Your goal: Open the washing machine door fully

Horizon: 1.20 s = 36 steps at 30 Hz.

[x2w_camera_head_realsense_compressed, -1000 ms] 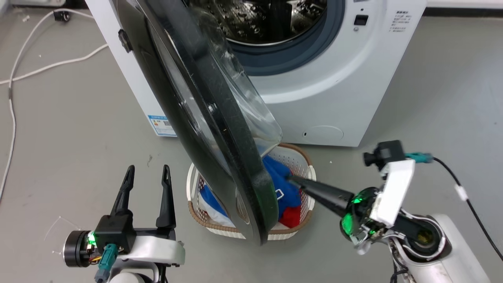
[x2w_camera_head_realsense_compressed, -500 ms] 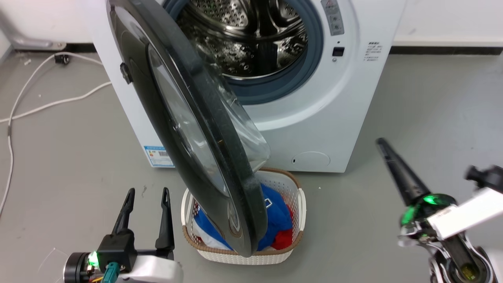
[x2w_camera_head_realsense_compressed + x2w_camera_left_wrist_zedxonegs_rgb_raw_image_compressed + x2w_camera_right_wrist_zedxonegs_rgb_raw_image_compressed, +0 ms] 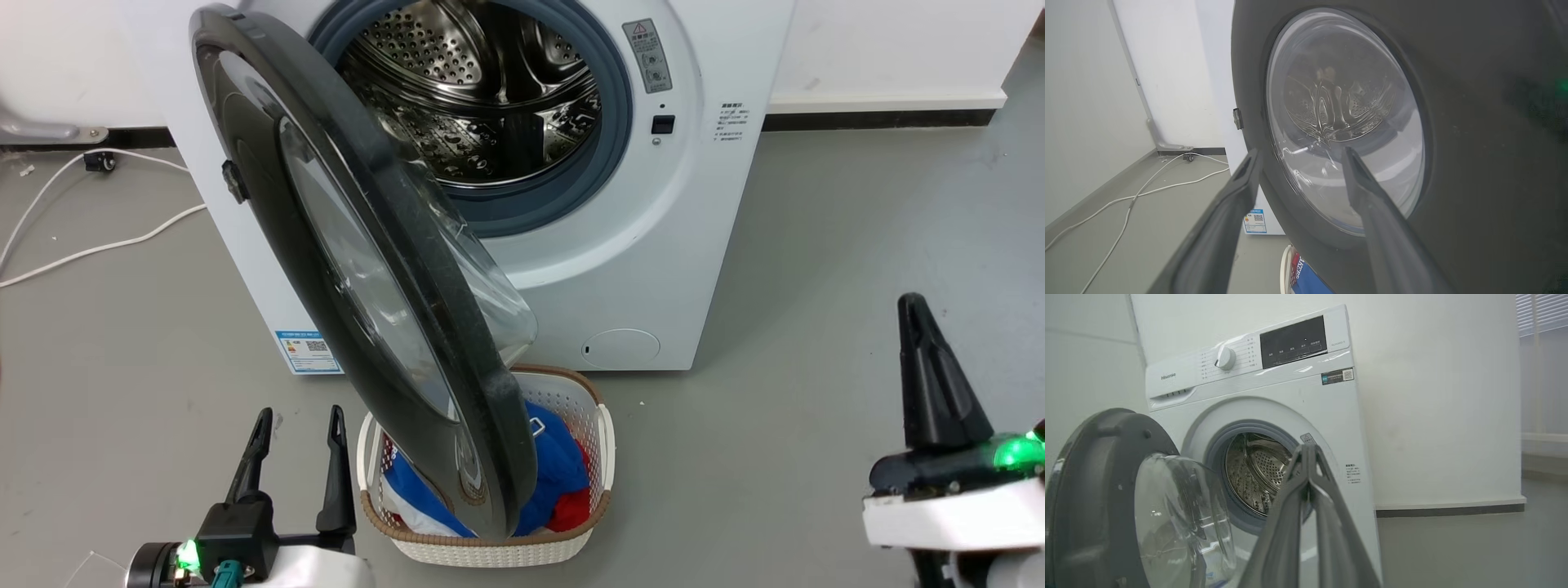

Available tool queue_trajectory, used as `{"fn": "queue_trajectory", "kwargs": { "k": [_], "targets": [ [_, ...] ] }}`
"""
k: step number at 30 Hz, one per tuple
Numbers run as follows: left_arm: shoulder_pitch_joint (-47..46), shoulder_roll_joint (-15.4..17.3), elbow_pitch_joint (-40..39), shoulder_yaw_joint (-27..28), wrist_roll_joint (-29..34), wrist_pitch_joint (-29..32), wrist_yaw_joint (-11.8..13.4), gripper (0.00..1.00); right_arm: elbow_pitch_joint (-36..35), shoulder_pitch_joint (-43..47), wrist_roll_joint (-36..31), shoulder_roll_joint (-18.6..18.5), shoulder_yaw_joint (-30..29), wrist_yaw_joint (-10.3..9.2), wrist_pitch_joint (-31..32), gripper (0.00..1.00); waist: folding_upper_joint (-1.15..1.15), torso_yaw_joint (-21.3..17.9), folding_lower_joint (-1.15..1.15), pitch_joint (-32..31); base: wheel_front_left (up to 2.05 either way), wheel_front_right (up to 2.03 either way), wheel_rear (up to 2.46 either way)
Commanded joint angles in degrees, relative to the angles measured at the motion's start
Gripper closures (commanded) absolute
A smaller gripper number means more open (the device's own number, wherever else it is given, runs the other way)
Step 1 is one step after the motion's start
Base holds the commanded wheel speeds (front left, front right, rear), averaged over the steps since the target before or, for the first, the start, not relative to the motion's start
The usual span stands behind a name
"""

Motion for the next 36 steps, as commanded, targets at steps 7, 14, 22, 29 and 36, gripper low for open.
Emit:
{"fn": "queue_trajectory", "kwargs": {
  "k": [7, 14, 22, 29, 36],
  "targets": [
    [0.25, -0.06, -0.04, -0.16, 0.01, -0.14, 0.09, 0.00, 2.00, 5.00, -16.07, 6.22, -4.55, 0.00, -0.08, 1.00, 0.00, 0.13, 0.00, -0.22, 0.00, 0.00, 0.00],
    [-0.08, -0.04, 0.08, -0.69, -0.05, -0.14, -0.07, 0.00, 8.21, 8.00, -20.13, 8.48, -6.75, 0.00, -0.09, 0.00, 0.00, 0.84, 0.00, -0.48, 0.00, 0.00, 0.00],
    [0.46, -0.06, 0.09, -0.47, 0.49, -0.14, -0.27, 0.00, 11.53, 9.20, -20.07, 8.67, -7.26, 0.00, -0.10, 0.00, 0.00, 1.39, 0.00, -0.70, 0.00, 0.00, 0.00],
    [0.80, -0.05, 0.26, 0.17, -0.04, -0.15, 0.18, 0.00, 11.84, 9.65, -19.09, 8.69, -7.38, 0.00, -0.10, 0.00, 0.00, 1.44, 0.00, -0.77, 0.00, 0.00, 0.00],
    [-0.12, 0.23, -0.80, 1.29, 0.84, -0.14, 0.47, 1.00, 11.31, 9.66, -18.21, 8.69, -7.18, 0.00, -0.10, 0.00, 0.00, 1.41, 0.00, -0.83, 0.00, 0.00, 0.00]
  ]
}}
